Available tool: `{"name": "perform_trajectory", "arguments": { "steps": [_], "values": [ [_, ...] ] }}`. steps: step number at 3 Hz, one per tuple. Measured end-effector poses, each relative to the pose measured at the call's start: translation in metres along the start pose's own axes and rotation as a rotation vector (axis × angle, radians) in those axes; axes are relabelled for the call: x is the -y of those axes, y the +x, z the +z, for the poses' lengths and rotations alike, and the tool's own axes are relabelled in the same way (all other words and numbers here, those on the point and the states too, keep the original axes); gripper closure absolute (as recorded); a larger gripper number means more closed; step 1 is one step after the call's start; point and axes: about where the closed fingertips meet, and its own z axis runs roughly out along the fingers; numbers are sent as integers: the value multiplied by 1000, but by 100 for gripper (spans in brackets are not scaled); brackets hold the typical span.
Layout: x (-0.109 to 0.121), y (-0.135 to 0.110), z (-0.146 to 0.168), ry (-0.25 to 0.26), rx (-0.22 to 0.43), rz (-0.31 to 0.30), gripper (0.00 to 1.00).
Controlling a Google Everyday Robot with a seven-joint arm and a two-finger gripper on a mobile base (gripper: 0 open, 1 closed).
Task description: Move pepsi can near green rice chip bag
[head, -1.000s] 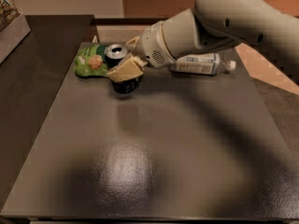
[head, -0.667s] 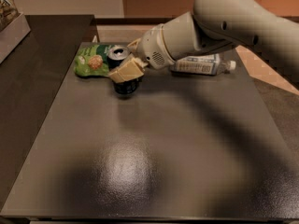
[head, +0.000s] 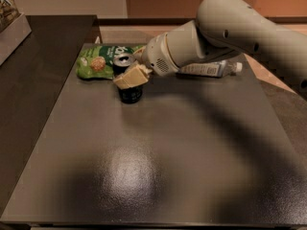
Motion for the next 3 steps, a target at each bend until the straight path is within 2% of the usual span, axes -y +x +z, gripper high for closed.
{"name": "perform_trajectory", "arguments": {
  "steps": [1,3],
  "values": [
    [6,5,1,4,23,18,83],
    [9,8,2,-2,44,16,36]
  ]
}}
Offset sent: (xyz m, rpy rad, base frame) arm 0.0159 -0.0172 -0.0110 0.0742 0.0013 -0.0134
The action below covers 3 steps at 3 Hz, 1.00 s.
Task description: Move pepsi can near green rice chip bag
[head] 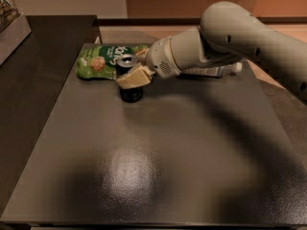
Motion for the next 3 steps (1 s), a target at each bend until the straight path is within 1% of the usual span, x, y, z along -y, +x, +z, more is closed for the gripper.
{"name": "perform_trajectory", "arguments": {
  "steps": [1,2,3],
  "values": [
    [-1,-1,2,-3,0,-2,13],
    [-3,-2,3,-7,0,-4,0],
    [-3,-2,3,-7,0,-4,0]
  ]
}}
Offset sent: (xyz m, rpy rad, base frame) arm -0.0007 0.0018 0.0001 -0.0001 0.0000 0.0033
